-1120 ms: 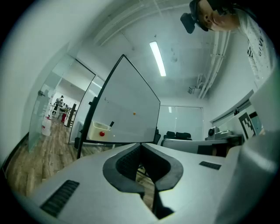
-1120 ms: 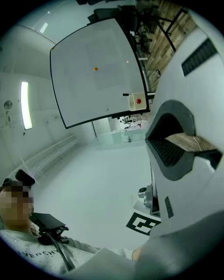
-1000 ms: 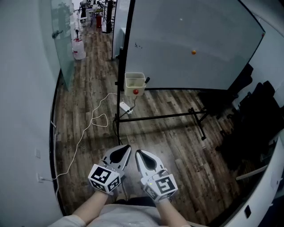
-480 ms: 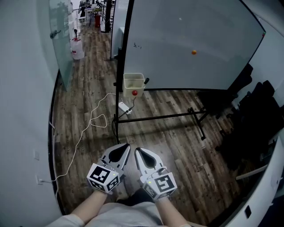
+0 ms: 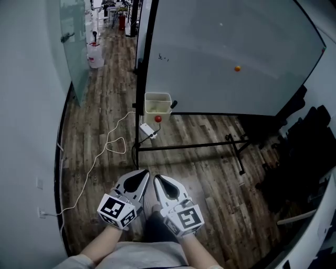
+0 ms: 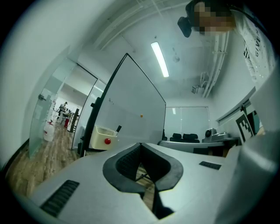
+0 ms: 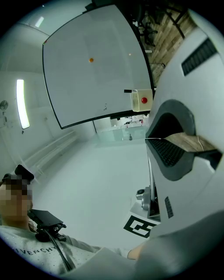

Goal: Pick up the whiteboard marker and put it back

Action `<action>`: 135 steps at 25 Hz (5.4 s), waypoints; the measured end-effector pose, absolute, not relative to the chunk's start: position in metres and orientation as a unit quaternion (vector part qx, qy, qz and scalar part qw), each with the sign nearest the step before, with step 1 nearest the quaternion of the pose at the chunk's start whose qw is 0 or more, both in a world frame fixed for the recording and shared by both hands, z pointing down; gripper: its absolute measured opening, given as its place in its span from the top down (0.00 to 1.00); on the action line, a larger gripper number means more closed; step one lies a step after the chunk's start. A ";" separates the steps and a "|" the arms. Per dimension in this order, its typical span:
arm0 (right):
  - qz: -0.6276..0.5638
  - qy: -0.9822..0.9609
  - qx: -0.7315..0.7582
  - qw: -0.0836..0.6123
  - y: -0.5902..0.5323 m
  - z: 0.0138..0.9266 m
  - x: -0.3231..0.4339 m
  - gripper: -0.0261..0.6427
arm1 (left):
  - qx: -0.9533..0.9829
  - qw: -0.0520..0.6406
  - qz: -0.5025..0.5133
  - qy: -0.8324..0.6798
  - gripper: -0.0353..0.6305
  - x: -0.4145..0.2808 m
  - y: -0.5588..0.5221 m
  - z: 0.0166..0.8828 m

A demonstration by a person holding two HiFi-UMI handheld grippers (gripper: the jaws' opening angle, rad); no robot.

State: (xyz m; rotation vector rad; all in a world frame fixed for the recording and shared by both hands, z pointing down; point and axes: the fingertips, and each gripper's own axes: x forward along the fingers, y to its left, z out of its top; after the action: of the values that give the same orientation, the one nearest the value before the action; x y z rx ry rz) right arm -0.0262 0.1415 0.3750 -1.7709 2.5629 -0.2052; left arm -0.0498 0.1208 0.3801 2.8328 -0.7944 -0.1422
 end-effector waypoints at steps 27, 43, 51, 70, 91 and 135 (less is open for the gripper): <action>-0.054 0.882 -0.468 0.003 -0.031 0.392 0.083 0.93 | 0.930 0.091 -0.059 -0.352 0.93 0.065 -0.044 0.393; -0.065 0.874 -0.481 -0.002 -0.092 0.394 0.100 0.90 | 0.935 0.071 -0.043 -0.345 0.93 0.077 -0.085 0.392; -0.077 0.850 -0.521 0.007 -0.129 0.393 0.116 0.78 | 0.947 0.079 -0.048 -0.309 0.93 0.087 -0.115 0.389; -0.094 0.805 -0.586 -0.009 -0.172 0.399 0.121 0.77 | 0.963 0.102 -0.052 -0.242 0.93 0.083 -0.143 0.394; -0.086 0.816 -0.572 -0.007 -0.171 0.387 0.114 0.85 | 0.966 0.106 -0.058 -0.229 0.93 0.075 -0.145 0.387; -0.049 0.862 -0.505 0.016 -0.168 0.317 0.095 0.85 | 0.931 0.068 -0.045 -0.355 0.93 -0.005 -0.161 0.370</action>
State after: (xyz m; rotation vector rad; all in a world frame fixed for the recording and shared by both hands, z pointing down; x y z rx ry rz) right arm 0.0951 -0.1681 0.3175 -1.5704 2.6791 -0.1515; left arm -0.0047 -0.1614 0.3697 2.8052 -1.0705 -0.1361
